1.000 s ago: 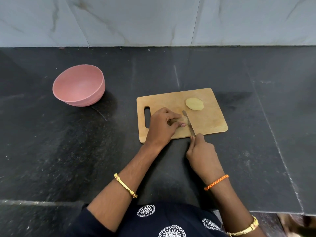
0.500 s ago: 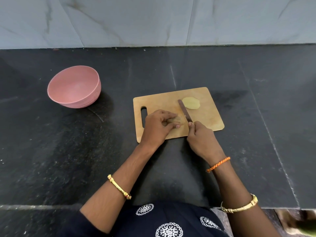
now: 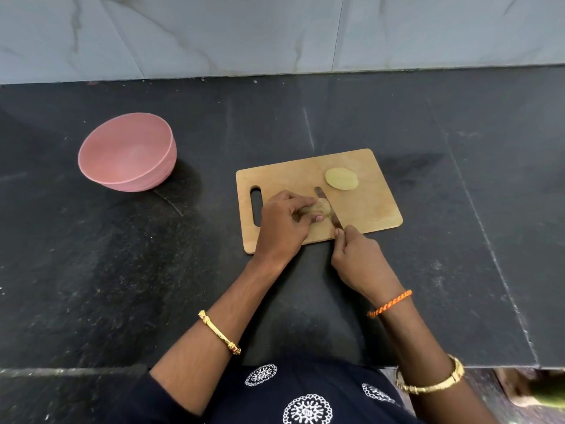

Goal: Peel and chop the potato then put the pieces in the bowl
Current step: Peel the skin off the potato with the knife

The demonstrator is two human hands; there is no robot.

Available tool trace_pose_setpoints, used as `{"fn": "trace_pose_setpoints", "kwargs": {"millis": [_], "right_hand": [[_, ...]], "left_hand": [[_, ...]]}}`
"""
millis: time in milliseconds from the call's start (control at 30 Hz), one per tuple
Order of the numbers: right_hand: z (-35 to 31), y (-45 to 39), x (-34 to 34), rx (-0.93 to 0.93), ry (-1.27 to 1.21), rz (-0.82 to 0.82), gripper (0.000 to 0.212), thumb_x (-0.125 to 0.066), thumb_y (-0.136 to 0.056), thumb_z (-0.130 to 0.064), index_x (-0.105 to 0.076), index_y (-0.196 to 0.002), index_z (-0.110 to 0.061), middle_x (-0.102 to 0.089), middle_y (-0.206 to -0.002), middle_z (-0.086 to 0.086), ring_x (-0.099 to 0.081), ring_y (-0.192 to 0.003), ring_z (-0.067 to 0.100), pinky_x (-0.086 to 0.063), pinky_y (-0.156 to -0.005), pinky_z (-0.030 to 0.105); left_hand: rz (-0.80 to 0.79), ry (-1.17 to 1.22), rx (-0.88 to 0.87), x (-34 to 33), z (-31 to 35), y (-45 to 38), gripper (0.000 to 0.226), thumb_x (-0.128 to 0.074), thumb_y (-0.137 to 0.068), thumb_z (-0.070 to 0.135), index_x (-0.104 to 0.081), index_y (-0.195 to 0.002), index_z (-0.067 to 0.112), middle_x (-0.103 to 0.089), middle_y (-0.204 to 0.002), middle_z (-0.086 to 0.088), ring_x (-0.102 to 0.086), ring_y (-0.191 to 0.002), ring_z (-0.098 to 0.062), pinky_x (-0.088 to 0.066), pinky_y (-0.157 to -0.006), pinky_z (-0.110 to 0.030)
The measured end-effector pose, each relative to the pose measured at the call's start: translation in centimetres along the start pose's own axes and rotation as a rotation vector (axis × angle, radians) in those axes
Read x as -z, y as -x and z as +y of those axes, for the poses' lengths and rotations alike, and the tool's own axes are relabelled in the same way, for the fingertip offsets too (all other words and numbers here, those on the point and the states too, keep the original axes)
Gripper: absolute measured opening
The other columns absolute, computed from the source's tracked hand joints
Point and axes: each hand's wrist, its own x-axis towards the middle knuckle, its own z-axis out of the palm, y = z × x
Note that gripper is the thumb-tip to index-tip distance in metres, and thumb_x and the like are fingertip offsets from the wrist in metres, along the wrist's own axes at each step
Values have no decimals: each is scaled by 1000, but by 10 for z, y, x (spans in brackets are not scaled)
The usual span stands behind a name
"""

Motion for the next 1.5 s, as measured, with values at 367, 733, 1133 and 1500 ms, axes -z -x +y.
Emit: {"fn": "trace_pose_setpoints", "kwargs": {"millis": [367,733,1133,1500], "right_hand": [[7,24,1,71,-172,176,32,-35,-101,-27,-36,-70,-17,-49,-64,6,-45,-56,21,-24,-54,30],[-2,-12,5,83,-22,69,32,-30,-102,-31,-47,-87,-9,-50,-70,3,-46,-60,13,-30,-50,24],[-4,-14,10,86,-5,35,35,-30,-102,-32,-52,-93,-7,-52,-73,3,-48,-63,14,-34,-57,30],[-5,-15,3,55,56,46,33,-30,-101,-34,-47,-90,-9,-53,-76,10,-56,-75,29,-46,-67,38]], "left_hand": [[-58,-17,-16,4,2,-4,32,-79,-71,10,-71,-102,12,-62,-85,7,-57,-77,-4,-47,-74,-11],[-57,-4,-20,4,2,-5,31,-80,-69,9,-72,-100,11,-65,-86,7,-59,-78,-3,-47,-74,-10],[-58,0,-5,4,1,-5,31,-80,-69,10,-72,-99,11,-65,-85,6,-61,-80,-9,-51,-75,-18],[-50,24,13,4,2,-3,28,-78,-71,6,-73,-98,11,-64,-84,9,-58,-77,-1,-45,-72,-9]]}}
